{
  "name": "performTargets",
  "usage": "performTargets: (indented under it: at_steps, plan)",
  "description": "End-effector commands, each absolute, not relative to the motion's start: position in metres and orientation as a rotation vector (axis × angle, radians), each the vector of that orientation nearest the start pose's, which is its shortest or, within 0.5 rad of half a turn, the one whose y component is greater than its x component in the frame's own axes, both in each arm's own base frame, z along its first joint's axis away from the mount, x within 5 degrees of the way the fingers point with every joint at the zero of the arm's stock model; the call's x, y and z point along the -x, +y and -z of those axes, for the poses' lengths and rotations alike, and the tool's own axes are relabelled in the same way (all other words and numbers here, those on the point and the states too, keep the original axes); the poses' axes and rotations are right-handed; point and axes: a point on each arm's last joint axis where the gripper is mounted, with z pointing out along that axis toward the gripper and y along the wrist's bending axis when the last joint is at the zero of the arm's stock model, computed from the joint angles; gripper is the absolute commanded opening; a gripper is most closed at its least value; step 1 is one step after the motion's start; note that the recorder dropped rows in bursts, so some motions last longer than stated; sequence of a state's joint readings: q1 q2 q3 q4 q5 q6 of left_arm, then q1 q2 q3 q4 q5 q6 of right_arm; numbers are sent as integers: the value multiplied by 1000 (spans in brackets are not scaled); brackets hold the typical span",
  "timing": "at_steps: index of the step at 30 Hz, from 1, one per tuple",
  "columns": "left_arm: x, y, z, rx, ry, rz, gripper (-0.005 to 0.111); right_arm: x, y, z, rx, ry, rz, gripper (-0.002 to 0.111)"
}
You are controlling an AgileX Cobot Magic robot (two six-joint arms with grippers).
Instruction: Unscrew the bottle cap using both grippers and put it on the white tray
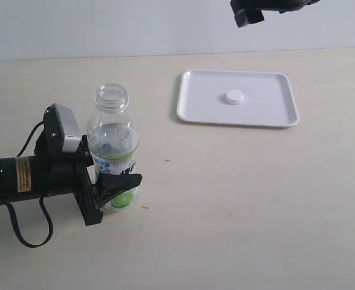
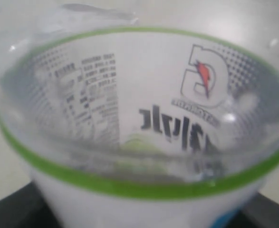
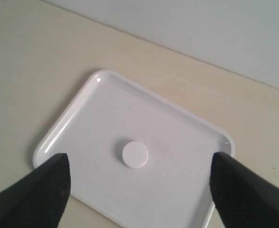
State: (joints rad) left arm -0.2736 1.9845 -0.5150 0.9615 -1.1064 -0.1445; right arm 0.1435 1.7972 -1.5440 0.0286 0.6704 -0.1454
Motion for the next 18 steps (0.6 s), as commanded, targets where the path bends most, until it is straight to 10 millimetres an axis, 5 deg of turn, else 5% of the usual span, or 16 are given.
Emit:
performTargets:
  at_steps: [1,10,18]
  plan:
    - [-241,-140,-95,-1128,1622,773,40,-387,56,-336,299,2344,-37,76]
    - [-239,-140,-94,-1157,1627,774,70,-342,50,-392,290,2261,-44,76]
    - [-237,-138,-92,-1146,1650,771,70,-291,47,-437,276,2188,-102,76]
